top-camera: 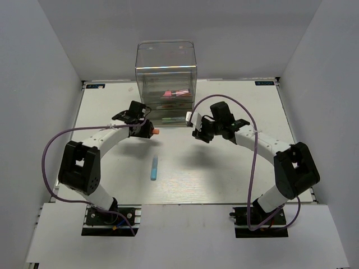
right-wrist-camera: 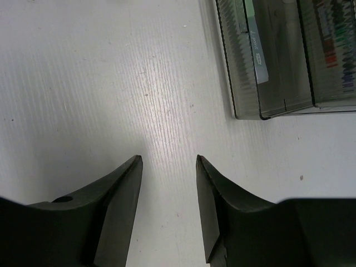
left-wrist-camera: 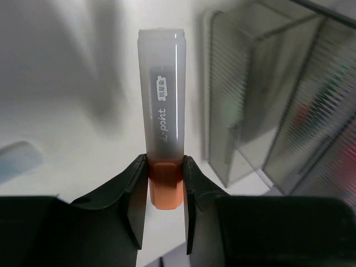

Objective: Sort the stationery into containers
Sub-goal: Pick up the pen from the center of the board, then place the pen in the drawer.

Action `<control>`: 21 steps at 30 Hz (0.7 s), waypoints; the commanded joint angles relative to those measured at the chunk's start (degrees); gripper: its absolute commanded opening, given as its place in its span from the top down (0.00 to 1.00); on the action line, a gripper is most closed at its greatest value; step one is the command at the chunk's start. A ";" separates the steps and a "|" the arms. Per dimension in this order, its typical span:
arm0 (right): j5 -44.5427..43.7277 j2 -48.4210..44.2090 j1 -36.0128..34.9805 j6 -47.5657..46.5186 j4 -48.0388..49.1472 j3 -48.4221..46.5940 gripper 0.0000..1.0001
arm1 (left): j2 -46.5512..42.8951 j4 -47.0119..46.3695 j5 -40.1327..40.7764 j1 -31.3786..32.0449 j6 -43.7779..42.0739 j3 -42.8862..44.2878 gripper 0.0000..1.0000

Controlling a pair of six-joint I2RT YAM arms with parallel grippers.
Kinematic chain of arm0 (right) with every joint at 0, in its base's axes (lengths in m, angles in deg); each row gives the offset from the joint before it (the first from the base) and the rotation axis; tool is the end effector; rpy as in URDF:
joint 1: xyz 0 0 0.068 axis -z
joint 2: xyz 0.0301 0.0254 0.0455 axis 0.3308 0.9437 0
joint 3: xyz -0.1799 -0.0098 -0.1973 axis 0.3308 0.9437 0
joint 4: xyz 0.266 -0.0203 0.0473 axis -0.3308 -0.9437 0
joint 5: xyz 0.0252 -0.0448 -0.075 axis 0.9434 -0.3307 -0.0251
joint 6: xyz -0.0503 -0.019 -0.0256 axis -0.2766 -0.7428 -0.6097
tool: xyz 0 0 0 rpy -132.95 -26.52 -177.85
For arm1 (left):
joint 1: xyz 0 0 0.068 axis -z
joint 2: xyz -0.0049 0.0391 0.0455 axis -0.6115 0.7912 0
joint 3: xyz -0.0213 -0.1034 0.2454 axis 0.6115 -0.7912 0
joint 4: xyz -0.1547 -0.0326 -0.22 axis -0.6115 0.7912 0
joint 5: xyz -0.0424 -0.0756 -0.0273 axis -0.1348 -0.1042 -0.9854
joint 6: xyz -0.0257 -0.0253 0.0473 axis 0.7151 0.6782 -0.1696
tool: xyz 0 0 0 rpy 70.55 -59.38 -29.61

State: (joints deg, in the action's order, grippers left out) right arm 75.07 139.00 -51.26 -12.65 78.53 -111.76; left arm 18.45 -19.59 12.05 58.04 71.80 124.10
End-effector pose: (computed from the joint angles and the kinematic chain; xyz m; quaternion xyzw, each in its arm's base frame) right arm 0.2918 0.2018 0.2220 -0.6187 0.6440 0.1295 0.4310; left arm 0.3039 -0.1074 0.1880 -0.6331 0.7403 -0.1637 0.1562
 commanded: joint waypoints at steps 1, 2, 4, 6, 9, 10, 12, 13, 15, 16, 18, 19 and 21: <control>0.20 -2.68 0.74 1.18 1.98 0.64 0.50 | 3.65 -1.13 -2.04 0.58 1.08 6.90 1.00; 0.02 -2.86 0.74 1.18 1.81 0.73 0.50 | 4.89 -0.52 -2.04 1.10 1.09 8.66 1.00; 0.02 -3.03 1.18 1.18 1.98 1.08 0.50 | 7.01 0.71 -1.52 1.63 1.09 13.85 1.00; -0.07 -3.30 1.62 1.27 2.07 1.52 0.50 | 9.82 2.56 -0.12 2.16 1.62 18.67 1.00; -0.15 -3.74 2.06 1.35 2.33 2.14 0.50 | 13.41 5.90 1.47 2.69 1.62 24.21 1.00; 0.02 -4.00 2.50 1.35 2.42 2.31 0.50 | 14.21 6.60 2.08 2.69 1.62 25.28 1.00; 0.28 -3.91 2.76 1.44 2.42 2.66 0.50 | 15.97 8.01 2.09 3.22 2.14 27.65 1.00; 0.37 -4.09 3.03 1.53 2.59 2.66 0.50 | 17.55 8.01 2.09 3.22 2.14 28.27 1.00; 0.63 -4.09 3.29 1.70 2.77 2.75 0.50 | 19.22 8.54 1.48 3.22 2.76 29.76 1.00; 0.72 -4.00 3.47 1.62 2.77 2.75 0.50 | 20.80 8.54 0.95 3.22 2.76 29.77 0.97; 0.64 -4.18 3.73 1.79 2.60 2.75 0.50 | 22.13 9.07 0.95 3.22 3.29 31.70 0.91; 0.81 -4.26 3.91 1.71 2.51 2.84 0.50 | 22.65 9.07 0.42 3.22 3.29 31.70 0.81; 0.90 -4.52 4.08 1.71 2.68 3.01 0.49 | 23.36 9.07 0.42 3.22 3.29 33.19 0.68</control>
State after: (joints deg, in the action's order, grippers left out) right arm 74.94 136.72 -47.74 -11.45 79.82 -109.53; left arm 42.29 -12.55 12.46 61.14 74.30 154.26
